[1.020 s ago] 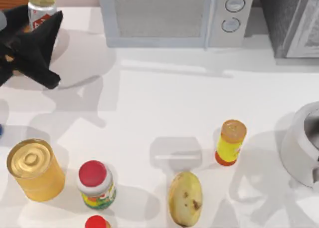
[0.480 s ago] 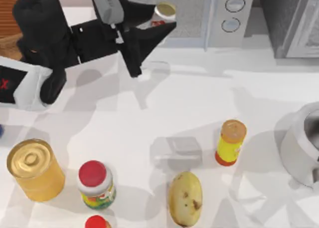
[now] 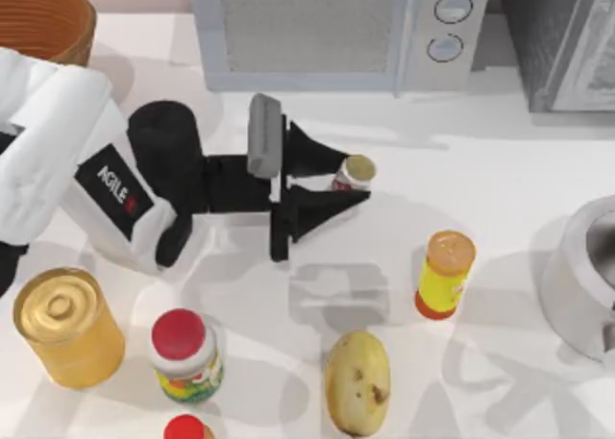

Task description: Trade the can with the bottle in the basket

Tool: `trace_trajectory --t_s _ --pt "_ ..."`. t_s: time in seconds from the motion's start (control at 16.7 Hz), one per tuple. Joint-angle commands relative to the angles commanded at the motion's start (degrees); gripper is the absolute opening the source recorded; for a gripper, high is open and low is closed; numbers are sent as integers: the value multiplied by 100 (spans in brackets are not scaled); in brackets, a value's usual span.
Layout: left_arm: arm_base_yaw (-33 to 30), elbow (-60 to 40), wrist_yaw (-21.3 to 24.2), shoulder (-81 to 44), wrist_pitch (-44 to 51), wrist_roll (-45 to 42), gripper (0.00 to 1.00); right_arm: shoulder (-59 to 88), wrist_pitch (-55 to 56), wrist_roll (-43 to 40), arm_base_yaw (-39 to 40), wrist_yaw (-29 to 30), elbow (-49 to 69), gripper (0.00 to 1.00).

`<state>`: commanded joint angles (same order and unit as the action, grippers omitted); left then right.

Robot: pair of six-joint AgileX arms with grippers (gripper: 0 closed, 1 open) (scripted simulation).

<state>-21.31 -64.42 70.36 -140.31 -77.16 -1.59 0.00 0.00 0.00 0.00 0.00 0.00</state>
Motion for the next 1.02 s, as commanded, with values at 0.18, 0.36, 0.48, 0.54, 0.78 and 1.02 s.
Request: trace_trajectory --t_s 0.18,0.36,0.48,0.54,0.78,1.02 --pt "110 130 220 -382 -242 -11 0 0 0 0 0 0 0 100" --pt "118 143 231 -400 -254 -12 0 0 0 0 0 0 0 100" --pt "118 143 231 -400 -254 -12 0 0 0 0 0 0 0 100" --pt "118 143 231 -400 -254 -12 8 0 0 0 0 0 0 100" --pt "118 143 231 -400 -254 -12 38 0 0 0 0 0 0 100" --pt "118 143 231 -400 -254 -12 68 0 0 0 0 0 0 100"
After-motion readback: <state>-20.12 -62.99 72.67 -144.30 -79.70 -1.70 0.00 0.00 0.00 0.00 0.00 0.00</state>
